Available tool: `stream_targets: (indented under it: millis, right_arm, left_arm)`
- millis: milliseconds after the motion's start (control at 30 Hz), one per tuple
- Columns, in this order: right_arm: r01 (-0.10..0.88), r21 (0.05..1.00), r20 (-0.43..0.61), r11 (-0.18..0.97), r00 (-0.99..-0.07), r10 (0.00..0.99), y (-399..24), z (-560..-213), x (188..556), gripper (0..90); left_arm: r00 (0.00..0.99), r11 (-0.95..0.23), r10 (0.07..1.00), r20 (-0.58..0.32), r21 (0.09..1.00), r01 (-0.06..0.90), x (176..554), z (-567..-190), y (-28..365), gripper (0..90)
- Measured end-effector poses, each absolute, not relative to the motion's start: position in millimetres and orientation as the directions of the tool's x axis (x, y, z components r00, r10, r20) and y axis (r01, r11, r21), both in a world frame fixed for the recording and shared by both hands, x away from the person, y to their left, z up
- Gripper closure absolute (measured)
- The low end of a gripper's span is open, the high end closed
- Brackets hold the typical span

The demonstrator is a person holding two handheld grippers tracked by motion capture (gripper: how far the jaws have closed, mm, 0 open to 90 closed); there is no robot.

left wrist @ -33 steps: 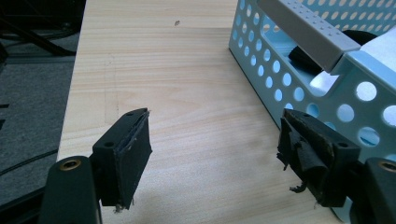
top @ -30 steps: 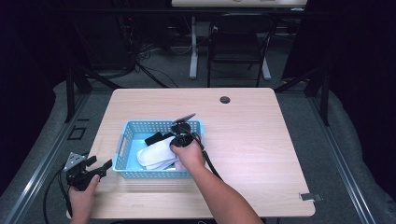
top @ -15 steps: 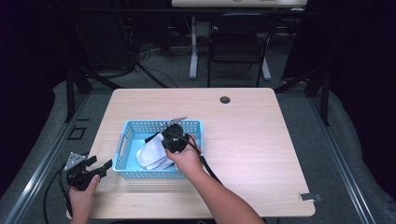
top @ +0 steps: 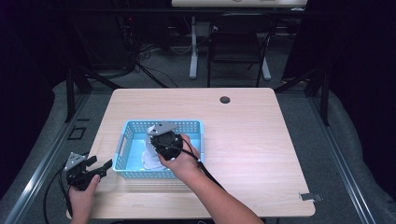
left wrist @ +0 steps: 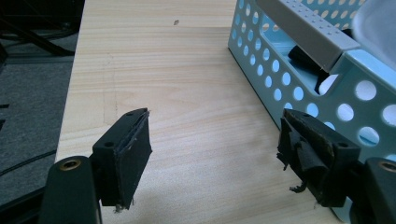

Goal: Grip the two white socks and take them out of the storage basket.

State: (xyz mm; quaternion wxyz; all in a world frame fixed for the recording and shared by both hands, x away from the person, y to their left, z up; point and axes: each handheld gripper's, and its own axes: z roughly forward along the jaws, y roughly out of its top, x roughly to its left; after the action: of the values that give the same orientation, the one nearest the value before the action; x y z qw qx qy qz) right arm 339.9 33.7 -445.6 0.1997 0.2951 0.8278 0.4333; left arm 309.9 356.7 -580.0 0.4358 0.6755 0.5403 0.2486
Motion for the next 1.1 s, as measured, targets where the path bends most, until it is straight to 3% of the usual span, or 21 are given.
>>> stream_targets:
  millis: [167, 567, 1100]
  right_arm:
    - [0.292, 0.882, -0.034, 0.369, -0.742, 0.67, 19, -430, 333, 88.5]
    - [0.274, 0.911, -0.013, 0.307, -0.728, 0.685, -7, -418, 318, 88.5]
    - [0.286, 0.926, 0.007, 0.246, -0.665, 0.747, -81, -406, 293, 88.5]
  left_arm:
    - [0.293, -0.037, 0.947, -0.135, 0.857, 0.514, 310, -580, 357, 25.3]
    - [0.293, -0.039, 0.947, -0.132, 0.857, 0.514, 310, -580, 357, 25.3]
    - [0.292, -0.039, 0.947, -0.132, 0.856, 0.515, 310, -580, 356, 25.3]
